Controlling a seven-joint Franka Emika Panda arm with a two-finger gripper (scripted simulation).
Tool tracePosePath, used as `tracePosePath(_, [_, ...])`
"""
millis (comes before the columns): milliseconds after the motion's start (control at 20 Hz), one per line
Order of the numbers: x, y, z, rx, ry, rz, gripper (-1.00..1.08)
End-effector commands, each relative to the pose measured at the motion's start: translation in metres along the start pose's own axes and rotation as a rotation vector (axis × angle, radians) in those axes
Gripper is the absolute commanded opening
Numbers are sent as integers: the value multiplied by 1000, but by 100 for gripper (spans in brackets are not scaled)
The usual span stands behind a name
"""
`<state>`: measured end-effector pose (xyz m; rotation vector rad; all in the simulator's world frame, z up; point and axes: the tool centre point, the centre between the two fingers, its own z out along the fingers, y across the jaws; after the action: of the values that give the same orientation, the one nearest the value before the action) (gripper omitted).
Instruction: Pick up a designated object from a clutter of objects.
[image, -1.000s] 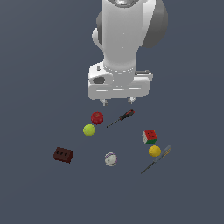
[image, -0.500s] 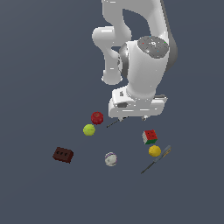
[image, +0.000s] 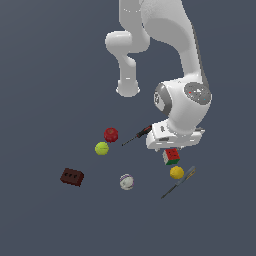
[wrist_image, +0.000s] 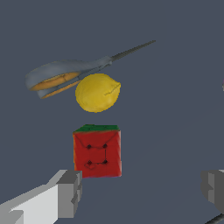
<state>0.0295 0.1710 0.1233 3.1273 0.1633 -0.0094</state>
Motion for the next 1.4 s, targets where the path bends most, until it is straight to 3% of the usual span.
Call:
tracePosePath(0, [-1, -15, 16, 3, 4, -3, 100])
tracePosePath(350, [-4, -36, 38, 9, 6, -8, 100])
tracePosePath(700, [-4, -36, 44, 9, 5, -9, 100])
tracePosePath(1350, [-4, -38, 90, 10, 6, -9, 100])
